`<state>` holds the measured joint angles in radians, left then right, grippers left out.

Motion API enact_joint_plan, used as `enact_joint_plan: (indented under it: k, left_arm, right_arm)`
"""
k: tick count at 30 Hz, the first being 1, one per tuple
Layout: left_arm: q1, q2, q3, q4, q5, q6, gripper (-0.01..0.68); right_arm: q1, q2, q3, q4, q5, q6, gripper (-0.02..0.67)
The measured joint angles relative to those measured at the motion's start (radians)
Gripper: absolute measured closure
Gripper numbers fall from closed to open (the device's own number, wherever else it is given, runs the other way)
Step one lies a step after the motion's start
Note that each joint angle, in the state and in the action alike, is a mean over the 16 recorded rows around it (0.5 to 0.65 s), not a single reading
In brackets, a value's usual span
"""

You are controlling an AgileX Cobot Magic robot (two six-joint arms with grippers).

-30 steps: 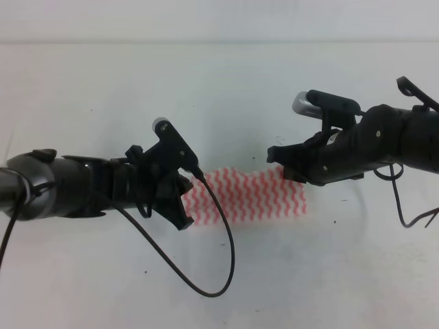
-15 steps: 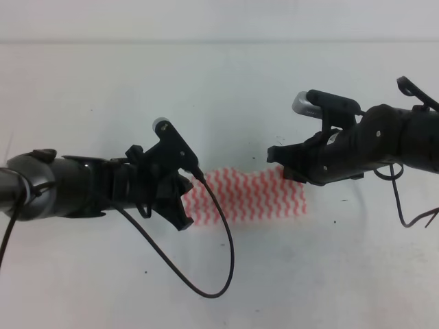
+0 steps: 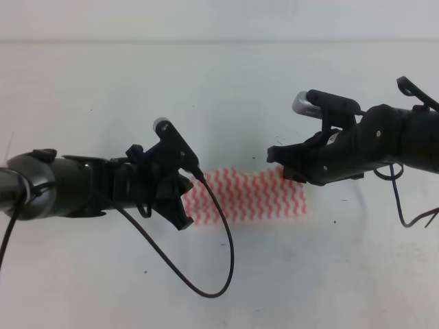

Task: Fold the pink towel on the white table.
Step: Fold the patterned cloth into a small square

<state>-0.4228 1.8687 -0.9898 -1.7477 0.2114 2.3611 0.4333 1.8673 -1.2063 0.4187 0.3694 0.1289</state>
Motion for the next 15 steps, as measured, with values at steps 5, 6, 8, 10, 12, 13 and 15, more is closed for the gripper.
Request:
enact_joint_plan:
  k: [5, 6, 8, 10, 12, 13, 15]
  left_arm:
    - [0.0, 0.001, -0.01, 0.0, -0.004, 0.002, 0.674]
    - [0.0, 0.001, -0.012, 0.0, -0.005, 0.003, 0.674]
    - [0.0, 0.0, -0.016, -0.001, -0.006, 0.007, 0.674]
    - [0.0, 0.0, -0.019, -0.001, -0.009, 0.011, 0.674]
    - [0.0, 0.002, -0.021, -0.001, -0.012, 0.015, 0.674]
    - [0.0, 0.003, -0.022, -0.001, -0.013, 0.017, 0.674]
    - [0.0, 0.007, -0.024, 0.0, -0.016, 0.02, 0.674]
  right_arm:
    - [0.0, 0.0, 0.0, 0.0, -0.002, 0.0, 0.664]
    - [0.0, 0.001, 0.0, 0.0, -0.002, 0.0, 0.664]
    - [0.0, 0.001, 0.0, 0.0, -0.003, 0.0, 0.664]
    - [0.0, 0.001, 0.0, 0.0, -0.004, 0.0, 0.664]
    - [0.0, 0.001, 0.0, 0.0, -0.006, 0.0, 0.664]
    - [0.0, 0.001, 0.0, 0.0, -0.006, 0.0, 0.664]
    - [0.0, 0.001, 0.0, 0.0, -0.007, 0.0, 0.664]
